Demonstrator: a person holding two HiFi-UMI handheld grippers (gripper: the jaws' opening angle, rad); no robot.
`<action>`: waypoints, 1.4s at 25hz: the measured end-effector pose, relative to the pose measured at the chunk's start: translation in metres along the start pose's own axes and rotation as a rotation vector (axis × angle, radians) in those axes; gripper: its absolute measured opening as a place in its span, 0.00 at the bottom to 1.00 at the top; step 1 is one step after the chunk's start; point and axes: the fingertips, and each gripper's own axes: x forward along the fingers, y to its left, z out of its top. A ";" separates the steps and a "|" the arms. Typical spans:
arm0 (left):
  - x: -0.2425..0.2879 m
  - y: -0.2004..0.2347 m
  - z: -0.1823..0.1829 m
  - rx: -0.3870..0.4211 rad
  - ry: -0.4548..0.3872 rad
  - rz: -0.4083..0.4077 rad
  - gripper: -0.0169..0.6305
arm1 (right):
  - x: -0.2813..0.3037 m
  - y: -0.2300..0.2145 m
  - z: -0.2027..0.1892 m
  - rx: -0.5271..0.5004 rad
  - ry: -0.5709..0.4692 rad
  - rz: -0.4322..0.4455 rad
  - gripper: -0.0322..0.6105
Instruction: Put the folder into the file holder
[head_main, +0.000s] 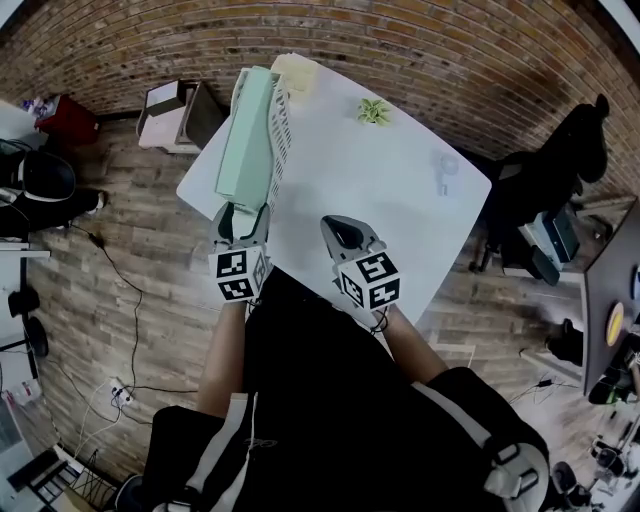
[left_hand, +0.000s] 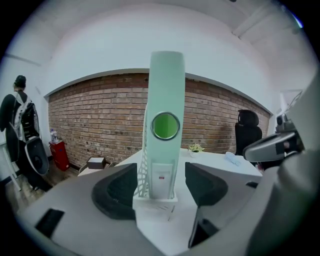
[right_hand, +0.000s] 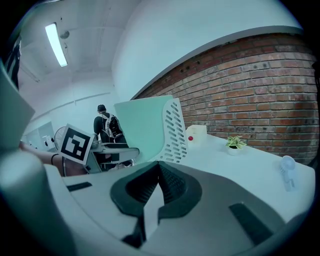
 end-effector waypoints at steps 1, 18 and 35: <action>-0.005 0.001 -0.003 -0.002 0.006 0.004 0.47 | -0.001 0.002 -0.003 0.005 0.001 0.003 0.06; -0.053 -0.025 -0.054 -0.032 0.115 -0.114 0.46 | -0.035 0.006 -0.049 0.073 0.026 -0.124 0.06; -0.151 0.020 -0.095 -0.041 0.210 -0.337 0.06 | -0.030 0.137 -0.086 -0.016 0.063 -0.353 0.06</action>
